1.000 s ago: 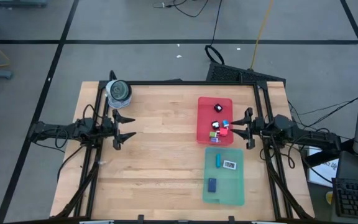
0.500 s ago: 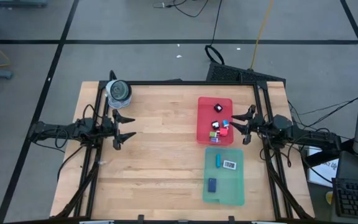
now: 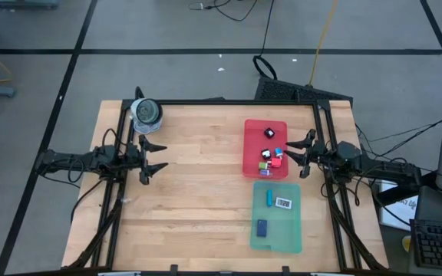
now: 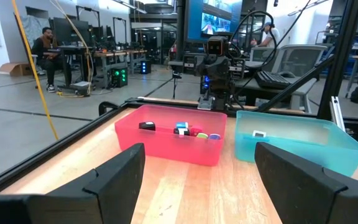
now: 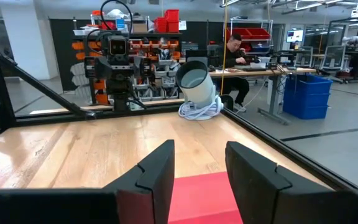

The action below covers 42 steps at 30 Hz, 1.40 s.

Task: Pick & Place Office items
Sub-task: Return to Home Position

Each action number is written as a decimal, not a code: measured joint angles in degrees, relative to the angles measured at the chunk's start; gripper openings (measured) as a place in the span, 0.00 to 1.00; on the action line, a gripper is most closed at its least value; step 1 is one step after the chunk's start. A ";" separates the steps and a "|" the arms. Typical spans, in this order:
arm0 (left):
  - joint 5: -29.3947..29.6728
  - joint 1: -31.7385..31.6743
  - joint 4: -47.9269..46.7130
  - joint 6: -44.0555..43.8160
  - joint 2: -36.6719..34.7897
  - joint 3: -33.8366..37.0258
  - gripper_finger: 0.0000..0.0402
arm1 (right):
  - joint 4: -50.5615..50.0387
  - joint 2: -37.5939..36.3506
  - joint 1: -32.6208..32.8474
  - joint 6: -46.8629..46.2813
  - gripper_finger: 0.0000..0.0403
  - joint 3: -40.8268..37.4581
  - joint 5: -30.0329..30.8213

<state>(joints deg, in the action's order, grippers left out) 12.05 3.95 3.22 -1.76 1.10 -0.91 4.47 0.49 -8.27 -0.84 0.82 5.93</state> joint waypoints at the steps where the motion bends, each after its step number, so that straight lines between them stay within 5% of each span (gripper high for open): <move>1: 0.02 0.00 0.00 0.00 0.00 0.00 0.77 | 0.00 0.00 0.00 0.00 0.33 0.00 0.00; 42: 0.00 -0.02 0.00 0.02 0.00 0.00 0.77 | 0.00 0.02 0.00 0.00 0.32 0.00 0.02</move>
<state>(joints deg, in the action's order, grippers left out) 12.06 3.92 3.22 -1.74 1.10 -0.91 4.47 0.51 -8.27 -0.84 0.82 5.95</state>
